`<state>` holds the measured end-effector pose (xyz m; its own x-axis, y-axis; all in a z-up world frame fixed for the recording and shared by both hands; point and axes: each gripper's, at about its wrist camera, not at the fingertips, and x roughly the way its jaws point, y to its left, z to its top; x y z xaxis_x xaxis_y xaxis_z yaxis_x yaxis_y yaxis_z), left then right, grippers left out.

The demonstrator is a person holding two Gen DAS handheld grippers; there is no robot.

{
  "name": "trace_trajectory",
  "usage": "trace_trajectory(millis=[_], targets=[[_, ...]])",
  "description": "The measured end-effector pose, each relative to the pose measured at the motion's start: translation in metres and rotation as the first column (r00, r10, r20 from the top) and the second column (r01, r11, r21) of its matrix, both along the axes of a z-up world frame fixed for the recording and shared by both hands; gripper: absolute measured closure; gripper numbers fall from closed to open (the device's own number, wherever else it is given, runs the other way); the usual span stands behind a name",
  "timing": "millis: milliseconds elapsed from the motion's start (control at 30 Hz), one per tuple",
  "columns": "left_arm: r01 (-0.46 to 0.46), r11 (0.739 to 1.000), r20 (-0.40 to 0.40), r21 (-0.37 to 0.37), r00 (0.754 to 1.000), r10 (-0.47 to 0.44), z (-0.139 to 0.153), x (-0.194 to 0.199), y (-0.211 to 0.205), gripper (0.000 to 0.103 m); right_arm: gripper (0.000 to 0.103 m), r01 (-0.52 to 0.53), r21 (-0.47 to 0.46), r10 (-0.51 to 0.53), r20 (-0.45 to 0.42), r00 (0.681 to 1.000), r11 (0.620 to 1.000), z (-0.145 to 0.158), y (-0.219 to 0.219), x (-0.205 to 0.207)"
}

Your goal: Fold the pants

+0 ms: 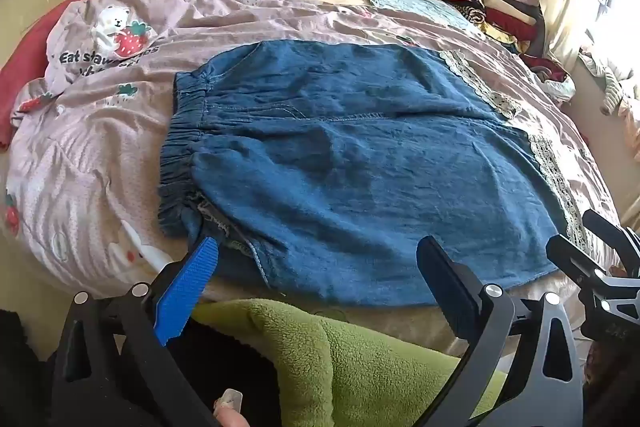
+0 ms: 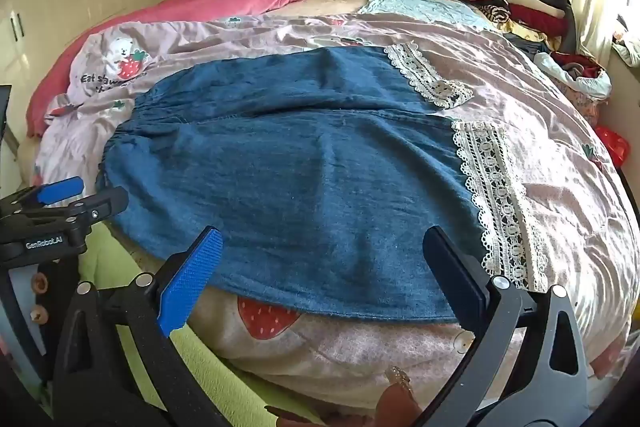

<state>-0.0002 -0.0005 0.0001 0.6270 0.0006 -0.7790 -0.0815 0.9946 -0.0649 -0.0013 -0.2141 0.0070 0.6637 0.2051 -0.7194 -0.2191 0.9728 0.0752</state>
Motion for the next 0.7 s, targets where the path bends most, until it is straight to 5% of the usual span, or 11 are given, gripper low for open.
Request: trace_trajectory(millis=[700], targets=[[-0.006, 1.0, 0.002, -0.005, 1.0, 0.006, 0.005, -0.002, 0.007, 0.004, 0.008, 0.001, -0.01, -0.001, -0.002, 1.0, 1.0, 0.003, 0.003, -0.001]])
